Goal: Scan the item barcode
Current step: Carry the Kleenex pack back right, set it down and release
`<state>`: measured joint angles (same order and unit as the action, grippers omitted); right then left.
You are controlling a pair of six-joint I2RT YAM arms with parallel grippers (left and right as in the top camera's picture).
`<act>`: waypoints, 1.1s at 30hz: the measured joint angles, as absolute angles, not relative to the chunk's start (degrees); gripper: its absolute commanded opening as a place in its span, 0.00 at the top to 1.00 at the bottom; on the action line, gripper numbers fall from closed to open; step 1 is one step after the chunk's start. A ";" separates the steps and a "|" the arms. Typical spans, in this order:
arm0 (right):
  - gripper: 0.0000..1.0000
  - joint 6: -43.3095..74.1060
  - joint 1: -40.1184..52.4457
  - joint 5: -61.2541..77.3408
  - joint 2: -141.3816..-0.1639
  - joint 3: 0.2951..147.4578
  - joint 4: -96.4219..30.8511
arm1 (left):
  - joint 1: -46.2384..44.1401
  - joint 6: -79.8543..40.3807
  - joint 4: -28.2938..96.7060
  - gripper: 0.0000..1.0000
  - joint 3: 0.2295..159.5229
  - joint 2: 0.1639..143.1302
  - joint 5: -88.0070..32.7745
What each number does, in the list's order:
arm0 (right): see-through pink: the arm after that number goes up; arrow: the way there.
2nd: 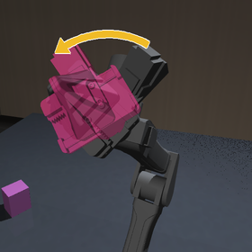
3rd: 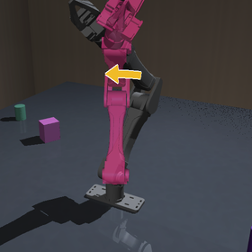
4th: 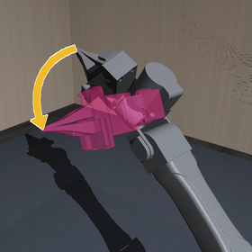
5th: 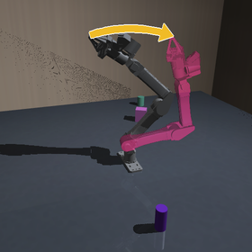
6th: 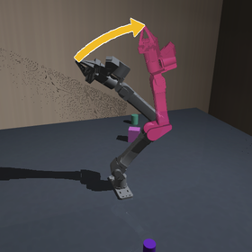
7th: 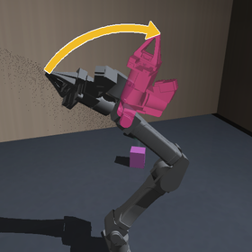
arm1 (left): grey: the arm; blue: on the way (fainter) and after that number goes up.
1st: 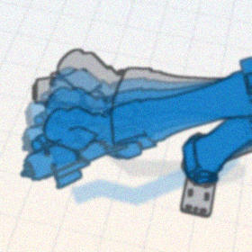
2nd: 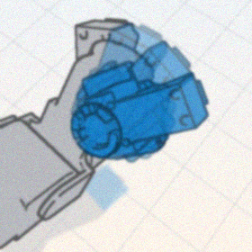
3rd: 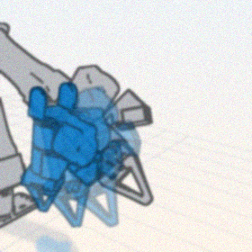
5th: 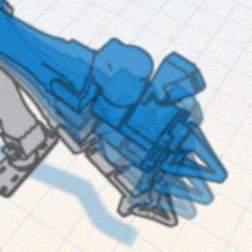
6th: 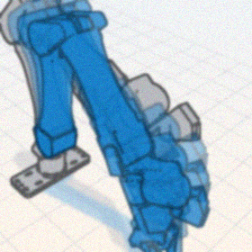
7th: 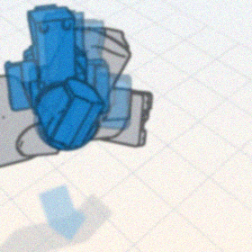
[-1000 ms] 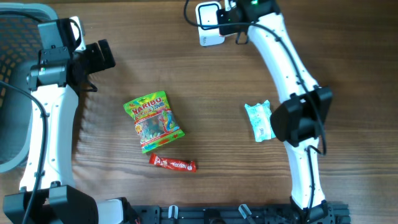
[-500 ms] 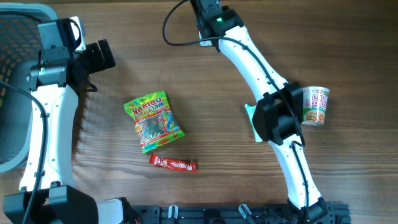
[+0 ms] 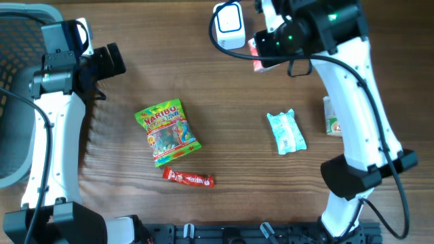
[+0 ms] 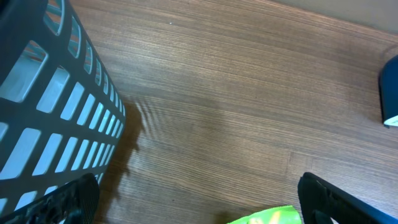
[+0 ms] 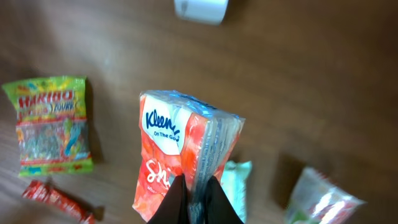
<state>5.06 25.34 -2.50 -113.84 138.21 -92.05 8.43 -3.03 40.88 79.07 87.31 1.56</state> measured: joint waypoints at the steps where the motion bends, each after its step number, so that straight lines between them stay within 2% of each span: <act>1: 0.96 5.58 25.34 -2.15 -114.19 136.66 -92.03 | 8.43 -3.03 40.88 0.00 79.07 87.31 1.56; 4: 0.96 8.60 25.34 -2.87 -115.77 128.79 -92.07 | 8.43 -3.03 40.91 0.00 79.07 87.31 1.56; 10: 0.96 17.43 25.30 -14.39 -116.60 112.95 -90.87 | 8.43 -3.03 40.91 0.00 79.07 87.31 1.54; 15: 0.96 19.57 23.90 -18.63 -116.81 100.97 -83.13 | 8.43 -3.03 40.88 0.00 79.07 87.31 1.56; 16: 0.88 19.73 23.24 -18.98 -116.81 98.85 -80.97 | 8.43 -3.03 40.86 0.00 79.07 87.31 1.56; 18: 0.58 19.49 21.63 -19.42 -116.97 95.90 -78.96 | 8.43 -3.03 40.88 0.00 79.07 87.31 1.56; 22: 0.40 19.27 17.69 -19.86 -117.01 93.54 -77.28 | 8.43 -3.03 40.88 0.00 79.07 87.31 1.56; 25: 0.36 18.81 16.64 -20.08 -117.01 93.51 -77.23 | 8.43 -3.03 40.86 0.00 79.07 87.31 1.56; 33: 0.40 15.35 17.10 -16.91 -114.39 96.27 -77.30 | 8.43 -3.03 40.88 0.00 79.07 87.31 1.56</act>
